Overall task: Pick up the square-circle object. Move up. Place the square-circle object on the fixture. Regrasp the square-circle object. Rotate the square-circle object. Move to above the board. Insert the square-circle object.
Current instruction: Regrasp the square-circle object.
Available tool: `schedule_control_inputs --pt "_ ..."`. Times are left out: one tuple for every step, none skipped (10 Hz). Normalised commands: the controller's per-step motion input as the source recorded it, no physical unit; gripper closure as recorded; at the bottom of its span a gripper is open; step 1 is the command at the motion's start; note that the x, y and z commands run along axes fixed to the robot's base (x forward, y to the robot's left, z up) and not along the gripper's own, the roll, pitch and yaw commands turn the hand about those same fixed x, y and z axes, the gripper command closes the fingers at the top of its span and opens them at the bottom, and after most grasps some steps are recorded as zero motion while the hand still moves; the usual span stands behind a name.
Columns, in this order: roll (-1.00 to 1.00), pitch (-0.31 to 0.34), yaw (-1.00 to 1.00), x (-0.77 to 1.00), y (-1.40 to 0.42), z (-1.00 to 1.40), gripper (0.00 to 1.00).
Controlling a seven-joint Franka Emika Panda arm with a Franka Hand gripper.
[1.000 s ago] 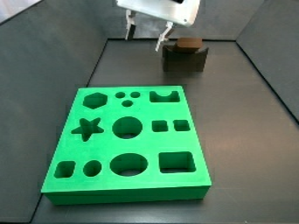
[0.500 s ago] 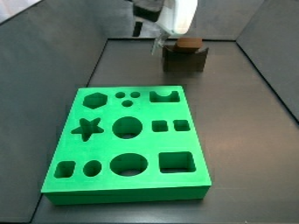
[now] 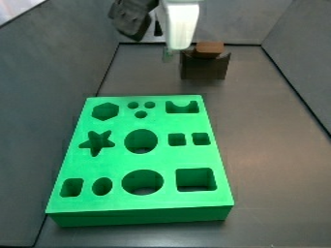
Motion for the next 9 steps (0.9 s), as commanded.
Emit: schedule_control_inputs --pt "0.58 -0.225 -1.0 -0.04 0.0 0.0 0.0" --pt "0.51 -0.124 -0.9 -0.04 0.0 -0.01 0.0" --pt "0.33 0.009 -0.63 -0.04 0.0 -0.01 0.0" --pt "0.23 0.087 -0.44 -0.03 0.0 0.0 0.0" --pt "0.17 0.122 -0.35 -0.03 0.0 0.01 0.0" --pt "0.12 0.149 -0.06 1.0 0.0 0.01 0.0" --pt "0.1 0.164 0.0 1.0 0.0 0.01 0.0" --pt "0.09 0.203 0.03 1.0 0.0 -0.02 0.0" --pt "0.08 0.193 0.04 1.0 -0.01 -0.01 0.0"
